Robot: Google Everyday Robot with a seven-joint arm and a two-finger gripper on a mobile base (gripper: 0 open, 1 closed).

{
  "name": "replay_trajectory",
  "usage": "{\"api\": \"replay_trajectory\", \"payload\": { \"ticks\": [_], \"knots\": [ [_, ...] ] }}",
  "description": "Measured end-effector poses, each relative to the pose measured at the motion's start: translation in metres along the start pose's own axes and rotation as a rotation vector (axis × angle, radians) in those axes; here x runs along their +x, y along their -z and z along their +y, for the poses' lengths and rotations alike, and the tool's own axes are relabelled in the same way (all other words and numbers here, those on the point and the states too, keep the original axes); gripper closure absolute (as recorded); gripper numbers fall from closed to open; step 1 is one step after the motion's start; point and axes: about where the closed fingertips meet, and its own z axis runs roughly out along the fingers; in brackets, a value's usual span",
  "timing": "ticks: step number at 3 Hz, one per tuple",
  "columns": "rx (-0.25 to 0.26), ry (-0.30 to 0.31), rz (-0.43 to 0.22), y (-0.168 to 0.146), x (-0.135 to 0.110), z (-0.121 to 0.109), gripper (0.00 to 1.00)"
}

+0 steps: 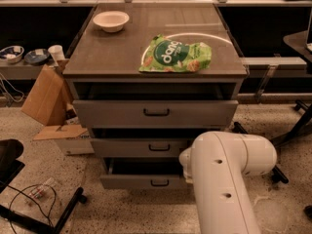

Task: Open bottom drawer

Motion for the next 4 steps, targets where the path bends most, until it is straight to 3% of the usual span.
{"api": "replay_trajectory", "payload": {
  "ticks": [1, 2, 3, 4],
  "knots": [
    [-0.002, -0.009, 0.005, 0.0022, 0.0051, 0.0078, 1.0],
    [-0.002, -0.009, 0.005, 0.0023, 0.0051, 0.0098, 1.0],
    [-0.002, -0.009, 0.005, 0.0023, 0.0051, 0.0098, 0.82],
    [-0.002, -0.009, 0.005, 0.0023, 0.0052, 0.0099, 0.51]
  ]
}}
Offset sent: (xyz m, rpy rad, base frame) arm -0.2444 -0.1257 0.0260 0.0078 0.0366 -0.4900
